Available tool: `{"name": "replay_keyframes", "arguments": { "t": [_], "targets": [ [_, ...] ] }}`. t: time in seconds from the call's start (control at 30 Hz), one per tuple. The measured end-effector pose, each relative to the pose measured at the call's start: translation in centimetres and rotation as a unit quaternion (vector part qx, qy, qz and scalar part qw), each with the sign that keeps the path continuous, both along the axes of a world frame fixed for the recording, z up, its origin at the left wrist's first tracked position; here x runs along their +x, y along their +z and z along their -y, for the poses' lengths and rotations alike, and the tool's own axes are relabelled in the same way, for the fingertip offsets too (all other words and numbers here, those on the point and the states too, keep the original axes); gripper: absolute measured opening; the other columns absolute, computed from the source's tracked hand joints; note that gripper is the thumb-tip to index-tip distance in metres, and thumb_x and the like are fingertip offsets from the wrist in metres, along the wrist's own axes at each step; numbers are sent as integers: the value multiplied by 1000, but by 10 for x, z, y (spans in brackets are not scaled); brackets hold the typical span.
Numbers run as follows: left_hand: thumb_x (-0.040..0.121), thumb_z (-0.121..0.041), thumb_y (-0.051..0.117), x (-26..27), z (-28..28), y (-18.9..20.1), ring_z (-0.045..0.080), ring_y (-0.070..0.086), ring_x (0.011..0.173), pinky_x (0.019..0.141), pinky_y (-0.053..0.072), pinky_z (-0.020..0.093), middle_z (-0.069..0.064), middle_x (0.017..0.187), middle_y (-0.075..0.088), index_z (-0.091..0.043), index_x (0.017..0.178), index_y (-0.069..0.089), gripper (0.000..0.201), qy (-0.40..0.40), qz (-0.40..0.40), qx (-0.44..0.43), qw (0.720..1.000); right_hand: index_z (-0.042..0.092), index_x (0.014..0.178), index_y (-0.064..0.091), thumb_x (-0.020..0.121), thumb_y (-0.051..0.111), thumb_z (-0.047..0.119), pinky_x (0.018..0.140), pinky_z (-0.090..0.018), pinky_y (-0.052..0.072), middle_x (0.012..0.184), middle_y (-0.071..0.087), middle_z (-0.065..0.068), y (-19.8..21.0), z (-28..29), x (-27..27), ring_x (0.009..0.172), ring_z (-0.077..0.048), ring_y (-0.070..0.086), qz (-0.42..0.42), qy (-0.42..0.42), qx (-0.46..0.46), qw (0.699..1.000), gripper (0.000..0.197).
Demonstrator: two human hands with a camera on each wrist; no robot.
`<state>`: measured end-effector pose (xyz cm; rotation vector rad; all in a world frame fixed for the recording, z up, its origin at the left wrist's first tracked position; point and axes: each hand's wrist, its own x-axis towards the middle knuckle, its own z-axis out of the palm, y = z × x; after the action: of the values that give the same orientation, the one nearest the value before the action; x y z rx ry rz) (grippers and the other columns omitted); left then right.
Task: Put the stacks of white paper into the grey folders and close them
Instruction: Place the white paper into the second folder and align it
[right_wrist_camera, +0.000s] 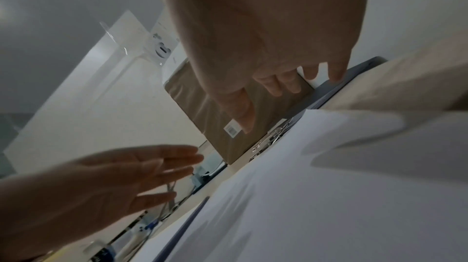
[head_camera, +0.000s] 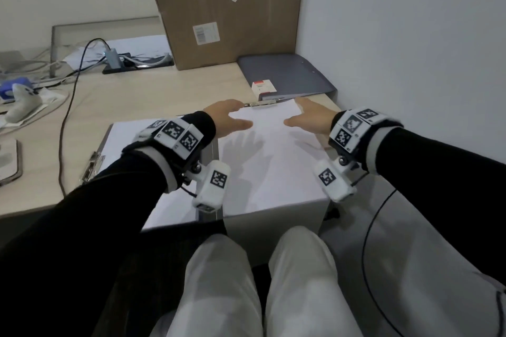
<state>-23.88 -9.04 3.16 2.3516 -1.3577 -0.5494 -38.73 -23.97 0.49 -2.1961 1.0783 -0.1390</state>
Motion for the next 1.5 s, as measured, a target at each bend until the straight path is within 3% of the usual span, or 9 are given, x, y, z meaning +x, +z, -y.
{"name": "replay_keyframes", "arguments": {
  "t": [0.13,0.27,0.5,0.7,0.83,0.93,1.03,1.23,1.5],
  "targets": [
    [92,-17,54,10,55,2,19,40,137,114,28,27,7,148,43,-7,139,43,49,-17,-34,-30,999,14,148,24,82,61,49,120,-42,14,157,25,-6,-6,27,35,148,-30,10,-82,11,-47,995,84],
    [94,-15,49,12,99,-6,21,39,137,112,27,24,6,148,42,-10,141,42,48,-45,-6,4,999,9,151,11,87,55,49,119,-37,-5,160,11,-6,-18,36,46,149,-26,-10,-104,38,-30,993,88],
    [95,-14,46,12,139,-24,24,34,139,109,28,26,8,151,37,-16,144,35,51,-82,42,45,995,5,151,1,90,42,58,119,-40,5,161,-3,-11,-30,32,43,150,-26,-6,-175,66,-75,979,92],
    [91,-11,46,8,163,-37,29,50,123,100,38,31,16,133,54,-5,130,50,39,-88,63,61,992,3,151,7,90,46,56,116,-31,7,160,2,-11,-31,30,40,149,-23,-1,-173,80,-103,976,89],
    [92,-21,50,11,171,-38,25,49,128,109,34,31,6,137,54,-13,136,47,45,-54,36,16,998,9,152,-5,85,42,65,118,-45,3,161,-12,-6,-40,39,46,149,-24,-10,-202,79,-86,972,100],
    [82,-35,57,21,169,-29,23,59,114,104,42,39,-1,118,66,-23,117,62,38,-14,34,-52,998,11,152,-7,84,42,67,118,-47,2,161,-15,-4,-44,42,48,149,-23,-13,-203,74,-81,973,101],
    [86,-32,54,38,155,-12,25,61,109,100,44,38,0,112,70,-24,103,71,25,16,153,-72,985,12,152,-8,84,40,68,118,-47,1,161,-16,-3,-44,43,47,149,-23,-14,-215,82,-78,970,100],
    [95,-36,39,63,122,-5,28,62,105,91,45,34,4,116,69,-19,109,70,39,-41,330,141,932,11,152,-8,86,38,67,118,-47,2,161,-16,-4,-44,42,46,149,-23,-14,-212,87,-86,970,98],
    [103,-25,17,50,112,-23,31,46,129,106,35,34,17,140,48,-1,140,38,48,-3,259,273,926,10,152,-9,88,37,65,118,-45,1,160,-16,-5,-39,40,45,149,-24,-15,-226,91,-85,966,96]
  ]
}}
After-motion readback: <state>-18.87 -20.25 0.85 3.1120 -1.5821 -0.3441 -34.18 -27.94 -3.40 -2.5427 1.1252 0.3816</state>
